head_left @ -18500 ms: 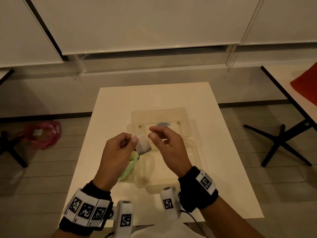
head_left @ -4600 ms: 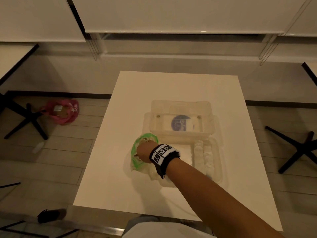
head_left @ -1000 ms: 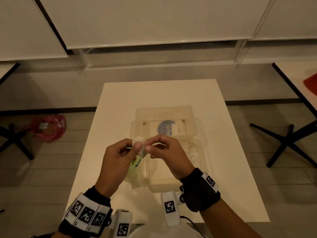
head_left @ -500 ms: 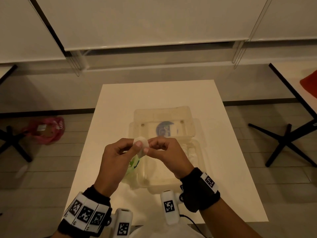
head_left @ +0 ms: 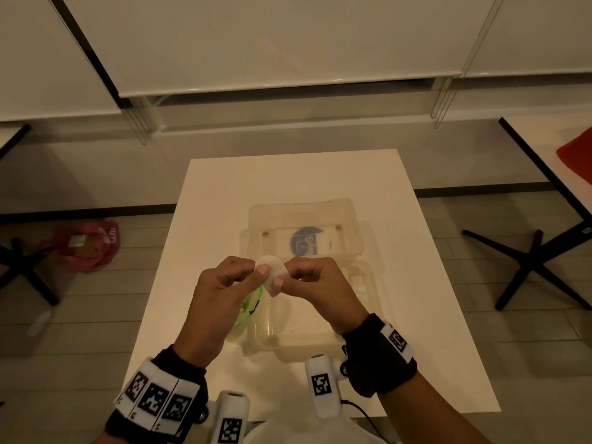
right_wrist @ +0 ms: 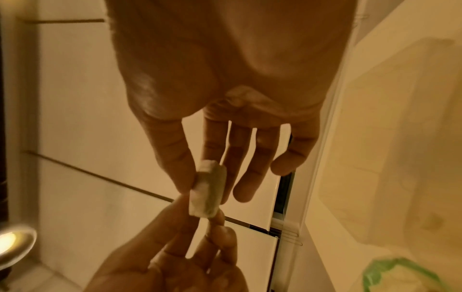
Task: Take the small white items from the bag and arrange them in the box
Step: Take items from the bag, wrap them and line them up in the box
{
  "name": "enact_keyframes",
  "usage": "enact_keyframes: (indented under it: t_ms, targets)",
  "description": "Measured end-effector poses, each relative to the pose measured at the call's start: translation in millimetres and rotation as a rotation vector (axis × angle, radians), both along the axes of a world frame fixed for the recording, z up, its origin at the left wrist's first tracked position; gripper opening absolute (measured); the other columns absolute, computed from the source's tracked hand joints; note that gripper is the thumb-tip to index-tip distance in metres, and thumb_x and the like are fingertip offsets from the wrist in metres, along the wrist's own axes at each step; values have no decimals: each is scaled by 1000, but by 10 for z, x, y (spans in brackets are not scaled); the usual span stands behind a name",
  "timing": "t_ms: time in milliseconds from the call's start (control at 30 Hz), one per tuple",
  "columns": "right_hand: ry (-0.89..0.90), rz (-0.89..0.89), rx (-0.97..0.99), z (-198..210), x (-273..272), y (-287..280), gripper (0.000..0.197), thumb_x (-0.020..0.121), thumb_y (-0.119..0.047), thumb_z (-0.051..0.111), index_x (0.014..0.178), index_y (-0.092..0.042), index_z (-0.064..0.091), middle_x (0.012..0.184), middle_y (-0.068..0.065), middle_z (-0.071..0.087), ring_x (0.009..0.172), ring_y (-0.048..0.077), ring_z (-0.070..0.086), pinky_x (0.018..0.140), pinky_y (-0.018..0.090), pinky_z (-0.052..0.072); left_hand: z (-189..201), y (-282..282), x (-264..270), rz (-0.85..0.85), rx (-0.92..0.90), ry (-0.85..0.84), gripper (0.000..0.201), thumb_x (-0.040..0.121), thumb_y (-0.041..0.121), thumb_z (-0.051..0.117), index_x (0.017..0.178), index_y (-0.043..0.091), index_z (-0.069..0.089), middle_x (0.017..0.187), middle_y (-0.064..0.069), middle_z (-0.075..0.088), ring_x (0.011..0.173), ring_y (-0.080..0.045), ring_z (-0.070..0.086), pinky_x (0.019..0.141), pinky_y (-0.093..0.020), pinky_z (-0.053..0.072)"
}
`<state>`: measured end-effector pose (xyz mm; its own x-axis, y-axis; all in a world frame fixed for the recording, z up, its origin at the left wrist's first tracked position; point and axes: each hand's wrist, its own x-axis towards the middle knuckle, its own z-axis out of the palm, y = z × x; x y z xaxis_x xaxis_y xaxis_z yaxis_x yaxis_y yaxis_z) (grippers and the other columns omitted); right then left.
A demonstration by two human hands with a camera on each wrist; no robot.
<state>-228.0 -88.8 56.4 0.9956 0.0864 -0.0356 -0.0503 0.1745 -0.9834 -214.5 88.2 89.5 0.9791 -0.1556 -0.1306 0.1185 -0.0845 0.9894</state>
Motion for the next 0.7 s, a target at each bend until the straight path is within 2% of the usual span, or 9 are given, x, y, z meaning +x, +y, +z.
enact_keyframes:
  t_ms: [167,233,300,367,467,533,600,633,700]
  targets:
    - [-2,-31,-1,-19,5,-12,20,85,-13,73,92,5,74,96,24,70,92,39,65,88,42,53,50,0,18,-22,-6,6,27,82,26,71,91,2,77,95,-18,64,78,-15,58,75,-29,45]
    - [-8,-52,-4,-26,1,-10,17,84,-13,74,90,2,74,92,20,72,87,30,66,84,37,54,46,4,30,-7,-3,21,17,88,16,69,89,1,77,85,-8,63,69,-8,55,69,-21,44]
    - [-12,-85,24,-17,1,-29,9,84,-6,73,89,1,73,89,14,72,83,20,66,78,29,54,30,8,32,1,-2,28,14,90,11,67,88,1,76,75,2,62,61,-4,53,63,-14,44]
    - [-4,-116,42,-12,4,-58,3,86,-2,72,87,0,74,84,8,72,77,14,64,72,21,49,21,17,40,5,-2,21,13,91,9,66,88,0,76,72,2,61,58,-3,51,61,-12,43]
    - [1,-158,41,0,11,-83,9,87,-8,72,90,1,73,84,12,72,79,15,64,71,21,47,52,28,52,28,2,12,14,92,10,66,89,1,76,71,-1,61,56,-3,49,57,-12,43]
    - [8,-126,58,26,8,-74,18,87,-15,73,101,-5,72,95,15,72,85,18,65,73,23,49,77,15,51,31,2,10,14,92,9,66,88,2,76,69,1,62,54,-2,50,56,-11,43]
    - [25,-59,51,38,21,-43,27,87,-15,73,113,-10,69,99,12,73,89,19,65,75,23,50,102,-8,41,3,-13,7,15,92,8,64,89,0,76,67,2,64,54,-1,52,55,-11,43]
    - [24,-43,27,38,29,-24,26,88,-12,72,114,-9,69,97,13,72,88,19,65,75,23,50,111,-21,38,-18,-19,5,15,92,8,64,90,-1,76,66,2,64,54,-1,52,56,-10,43]
    - [39,-60,4,32,52,-1,14,89,-6,69,103,-4,71,90,12,71,82,17,62,71,23,48,135,-33,26,-42,-19,1,16,93,8,63,90,-1,76,66,3,65,55,-1,53,57,-10,43]
